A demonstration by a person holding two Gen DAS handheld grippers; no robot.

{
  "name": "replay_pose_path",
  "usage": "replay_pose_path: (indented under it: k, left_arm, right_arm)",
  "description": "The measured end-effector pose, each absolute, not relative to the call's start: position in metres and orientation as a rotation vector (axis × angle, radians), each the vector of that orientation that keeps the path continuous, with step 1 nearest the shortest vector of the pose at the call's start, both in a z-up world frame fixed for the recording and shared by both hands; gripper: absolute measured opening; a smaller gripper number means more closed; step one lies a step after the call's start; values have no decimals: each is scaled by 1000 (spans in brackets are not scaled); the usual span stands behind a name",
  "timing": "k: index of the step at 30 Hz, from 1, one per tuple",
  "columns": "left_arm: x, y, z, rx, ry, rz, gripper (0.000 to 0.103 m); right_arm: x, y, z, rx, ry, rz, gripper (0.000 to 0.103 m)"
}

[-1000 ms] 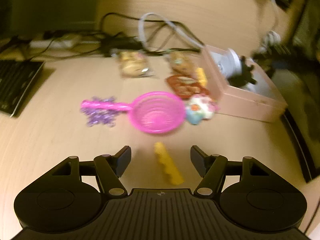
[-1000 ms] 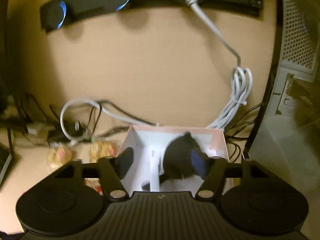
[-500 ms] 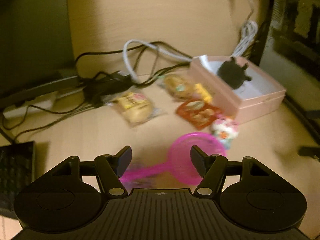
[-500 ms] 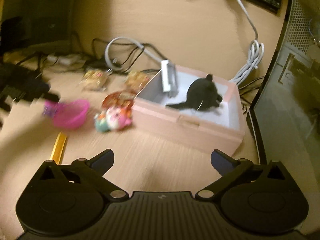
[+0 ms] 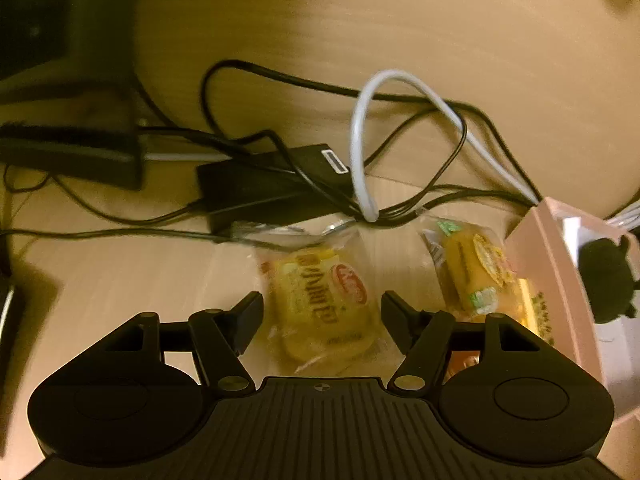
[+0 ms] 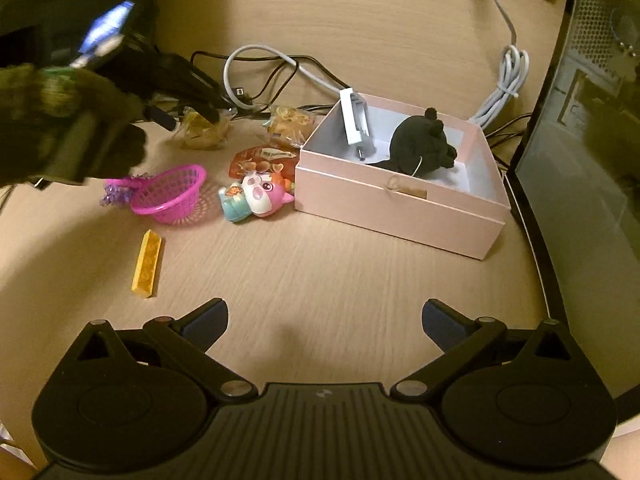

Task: Organize objects
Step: 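Grasp the packaged bread bun with the left tool, then grasp the yellow toy block with the right tool while the left holds the bread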

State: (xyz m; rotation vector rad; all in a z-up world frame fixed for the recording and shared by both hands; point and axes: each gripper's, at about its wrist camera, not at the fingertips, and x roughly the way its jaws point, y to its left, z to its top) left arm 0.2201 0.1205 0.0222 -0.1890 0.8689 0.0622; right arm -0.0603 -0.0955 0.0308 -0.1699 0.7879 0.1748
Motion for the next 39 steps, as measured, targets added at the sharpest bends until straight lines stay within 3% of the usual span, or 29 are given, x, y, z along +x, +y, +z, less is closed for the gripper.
replay_pose_path:
  k: [6, 8, 11, 18, 26, 31, 33, 34, 39]
  left_arm:
    - [226, 111, 10, -148, 868, 80, 69]
    - [222, 112, 11, -155, 857, 70, 61]
    - [206, 117, 20, -168, 842, 67, 58]
    - [118, 140, 72, -305, 785, 12, 57]
    - [19, 118, 102, -216, 844, 8, 56]
    - [-11, 107, 101, -154, 864, 45, 56]
    - [-18, 106, 100, -133, 872, 62, 56]
    - [-20, 107, 101, -129, 874, 67, 56]
    - [-28, 110, 100, -146, 876, 75, 56]
  right_arm:
    - [-66, -102, 29, -155, 793, 132, 103]
    - [-70, -102, 28, -161, 768, 105, 103]
    - [-74, -103, 28, -159, 727, 73, 103]
    - [-65, -85, 26, -194, 763, 198, 103]
    - [-52, -23, 13, -230, 789, 418, 102]
    - [-31, 15, 2, -265, 809, 513, 81]
    - [-23, 24, -2, -262, 831, 530, 62]
    - [-21, 27, -5, -261, 843, 539, 61]
    - [-18, 34, -2, -269, 845, 587, 22]
